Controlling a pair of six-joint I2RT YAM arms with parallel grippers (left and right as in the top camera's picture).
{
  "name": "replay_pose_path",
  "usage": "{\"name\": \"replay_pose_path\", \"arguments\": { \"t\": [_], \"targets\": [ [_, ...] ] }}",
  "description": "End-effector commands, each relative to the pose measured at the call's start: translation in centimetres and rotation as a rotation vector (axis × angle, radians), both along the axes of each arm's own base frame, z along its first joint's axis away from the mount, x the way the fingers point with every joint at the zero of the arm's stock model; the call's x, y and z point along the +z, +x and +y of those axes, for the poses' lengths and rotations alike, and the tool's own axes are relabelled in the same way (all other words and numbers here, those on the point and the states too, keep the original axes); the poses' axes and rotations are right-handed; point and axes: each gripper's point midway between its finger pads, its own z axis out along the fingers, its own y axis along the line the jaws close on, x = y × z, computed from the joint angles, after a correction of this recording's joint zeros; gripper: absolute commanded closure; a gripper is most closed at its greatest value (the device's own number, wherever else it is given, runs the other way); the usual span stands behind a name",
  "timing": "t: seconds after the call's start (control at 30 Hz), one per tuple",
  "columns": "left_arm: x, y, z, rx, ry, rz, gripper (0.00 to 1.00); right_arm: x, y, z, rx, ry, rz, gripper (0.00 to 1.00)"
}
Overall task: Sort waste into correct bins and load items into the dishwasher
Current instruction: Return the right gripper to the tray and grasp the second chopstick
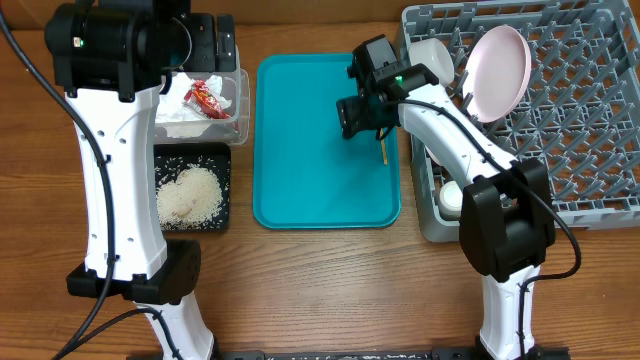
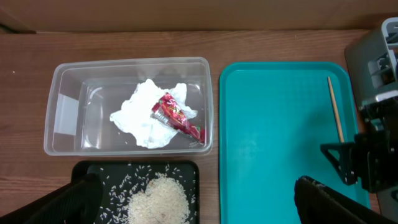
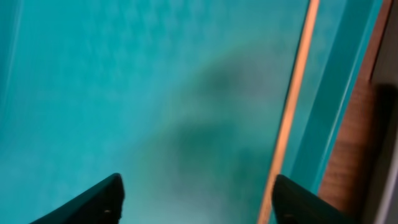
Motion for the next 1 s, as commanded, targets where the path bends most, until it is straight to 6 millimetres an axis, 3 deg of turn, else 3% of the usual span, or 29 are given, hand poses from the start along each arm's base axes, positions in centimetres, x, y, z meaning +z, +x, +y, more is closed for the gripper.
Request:
{"name": "replay_pose_path", "arguments": {
  "t": [0.0, 0.5, 0.67, 0.83, 0.97],
  "targets": [
    [0.5, -0.4, -0.1, -0.004, 0.004, -0.011, 0.00, -0.6, 0.5, -0.9, -0.001, -0.044, -0.034, 0.24],
    [0.5, -0.4, -0.1, -0.004, 0.004, -0.011, 0.00, -6.3, -0.3, -3.6, -0.044, -0.097, 0.027, 0.28],
    [0.5, -0.4, -0.1, -0.004, 0.004, -0.011, 0.00, -8.0, -0.9, -3.7, -0.039, -0.107, 0.070, 0.45],
    [0.5, -0.4, -0.1, -0.004, 0.004, -0.011, 0.00, -8.2, -1.2, -3.5, -0.037, -0.106, 0.082, 0.58],
    [0.5, -0.4, -0.1, -0.004, 0.004, -0.011, 0.00, -8.4, -2.0, -3.6, -0.031, -0.116, 0.111, 0.78]
  ]
}}
